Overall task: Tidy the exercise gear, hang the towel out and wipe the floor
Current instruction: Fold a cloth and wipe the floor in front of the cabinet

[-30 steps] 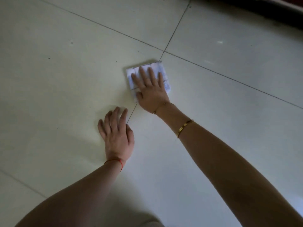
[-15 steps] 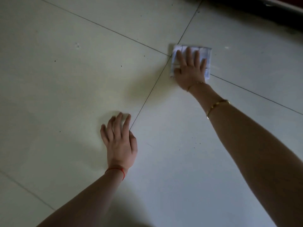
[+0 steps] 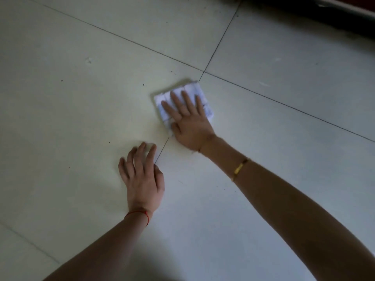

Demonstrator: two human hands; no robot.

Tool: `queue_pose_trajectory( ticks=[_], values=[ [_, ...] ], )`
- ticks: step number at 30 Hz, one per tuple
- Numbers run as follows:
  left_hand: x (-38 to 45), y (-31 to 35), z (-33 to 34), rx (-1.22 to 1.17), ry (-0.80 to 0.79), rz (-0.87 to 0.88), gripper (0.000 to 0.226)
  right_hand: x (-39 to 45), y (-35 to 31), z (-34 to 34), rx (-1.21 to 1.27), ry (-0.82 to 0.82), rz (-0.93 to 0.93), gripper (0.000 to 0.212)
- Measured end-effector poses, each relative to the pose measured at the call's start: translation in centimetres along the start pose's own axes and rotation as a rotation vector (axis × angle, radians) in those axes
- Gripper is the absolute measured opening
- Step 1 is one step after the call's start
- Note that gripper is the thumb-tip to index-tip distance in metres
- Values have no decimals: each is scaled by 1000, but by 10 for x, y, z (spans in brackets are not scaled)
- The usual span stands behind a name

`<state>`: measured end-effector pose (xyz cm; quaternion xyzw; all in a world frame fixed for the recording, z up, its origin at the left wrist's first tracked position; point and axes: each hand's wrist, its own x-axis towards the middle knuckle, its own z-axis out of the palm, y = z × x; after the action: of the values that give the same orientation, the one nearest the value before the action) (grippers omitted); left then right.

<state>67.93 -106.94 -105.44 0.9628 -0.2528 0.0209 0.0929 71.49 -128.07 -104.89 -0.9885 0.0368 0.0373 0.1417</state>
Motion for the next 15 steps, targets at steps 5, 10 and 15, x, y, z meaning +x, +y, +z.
queue_pose_trajectory(
  ticks=[5, 10, 15],
  values=[
    [-1, 0, 2, -16, -5, -11, 54, -44, 35, 2, -11, 67, 63, 59],
    [-2, 0, 3, -32, -2, -13, 54, -67, 89, -20, 72, 136, 501, 68],
    [-3, 0, 4, -38, 8, -11, 54, -89, 59, -12, 83, 144, 563, 65]
  ],
)
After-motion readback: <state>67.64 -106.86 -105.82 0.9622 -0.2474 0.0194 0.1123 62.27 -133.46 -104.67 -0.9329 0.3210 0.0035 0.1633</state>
